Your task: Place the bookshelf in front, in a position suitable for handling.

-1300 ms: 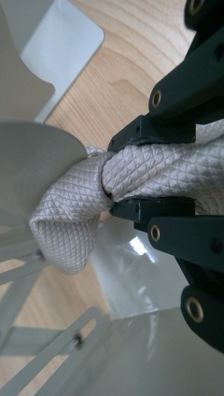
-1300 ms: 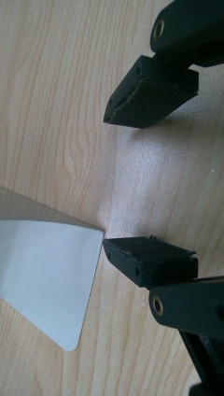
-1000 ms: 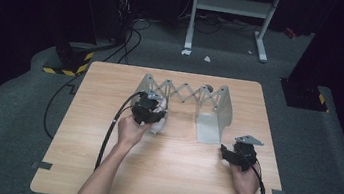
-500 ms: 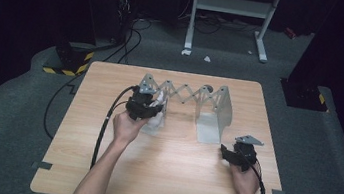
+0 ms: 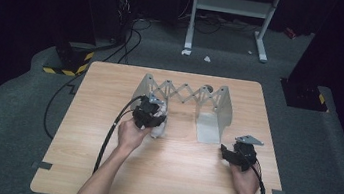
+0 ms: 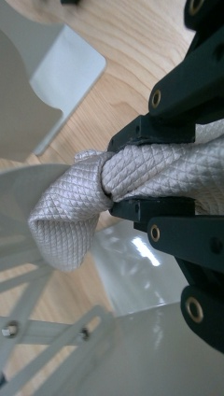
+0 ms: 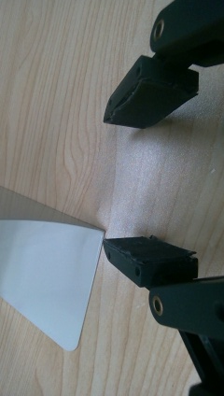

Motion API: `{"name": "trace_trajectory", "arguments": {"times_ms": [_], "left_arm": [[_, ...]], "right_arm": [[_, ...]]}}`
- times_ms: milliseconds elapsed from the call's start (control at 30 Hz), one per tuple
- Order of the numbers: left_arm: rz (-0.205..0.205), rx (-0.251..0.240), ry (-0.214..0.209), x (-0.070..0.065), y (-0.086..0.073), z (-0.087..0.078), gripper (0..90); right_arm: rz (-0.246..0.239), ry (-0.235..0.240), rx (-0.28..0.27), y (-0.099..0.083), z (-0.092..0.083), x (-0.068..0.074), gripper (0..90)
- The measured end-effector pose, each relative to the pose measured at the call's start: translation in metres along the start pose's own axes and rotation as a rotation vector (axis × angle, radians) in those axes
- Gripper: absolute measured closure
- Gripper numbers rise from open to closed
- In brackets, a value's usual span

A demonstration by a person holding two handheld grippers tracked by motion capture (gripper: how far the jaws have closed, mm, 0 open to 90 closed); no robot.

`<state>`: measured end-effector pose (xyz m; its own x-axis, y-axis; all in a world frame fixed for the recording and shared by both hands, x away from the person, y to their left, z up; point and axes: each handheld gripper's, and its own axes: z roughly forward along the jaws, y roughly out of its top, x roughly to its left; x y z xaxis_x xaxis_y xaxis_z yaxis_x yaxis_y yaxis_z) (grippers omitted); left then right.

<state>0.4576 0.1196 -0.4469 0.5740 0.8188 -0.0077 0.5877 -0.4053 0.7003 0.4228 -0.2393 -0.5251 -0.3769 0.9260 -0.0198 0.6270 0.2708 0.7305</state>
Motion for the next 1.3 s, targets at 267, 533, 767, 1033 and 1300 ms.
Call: {"name": "trace_trajectory", "arguments": {"times_ms": [267,533,767,1033,1300], "left_arm": [[-0.066,0.075,0.08,0.018,-0.028,0.006,71.6],[-0.072,0.13,0.194,0.022,-0.044,0.013,73.6],[-0.075,0.136,0.236,0.021,-0.047,0.015,73.7],[-0.103,0.093,0.258,0.025,-0.044,0.002,73.7],[-0.14,0.02,0.248,0.033,-0.032,-0.022,73.6]], "right_arm": [[0.0,0.0,0.0,0.0,0.0,0.0,34.2],[0.0,0.0,0.0,0.0,0.0,0.0,34.3],[0.0,0.0,0.0,0.0,0.0,0.0,34.3],[0.0,0.0,0.0,0.0,0.0,0.0,34.2],[0.0,0.0,0.0,0.0,0.0,0.0,34.3]]}}
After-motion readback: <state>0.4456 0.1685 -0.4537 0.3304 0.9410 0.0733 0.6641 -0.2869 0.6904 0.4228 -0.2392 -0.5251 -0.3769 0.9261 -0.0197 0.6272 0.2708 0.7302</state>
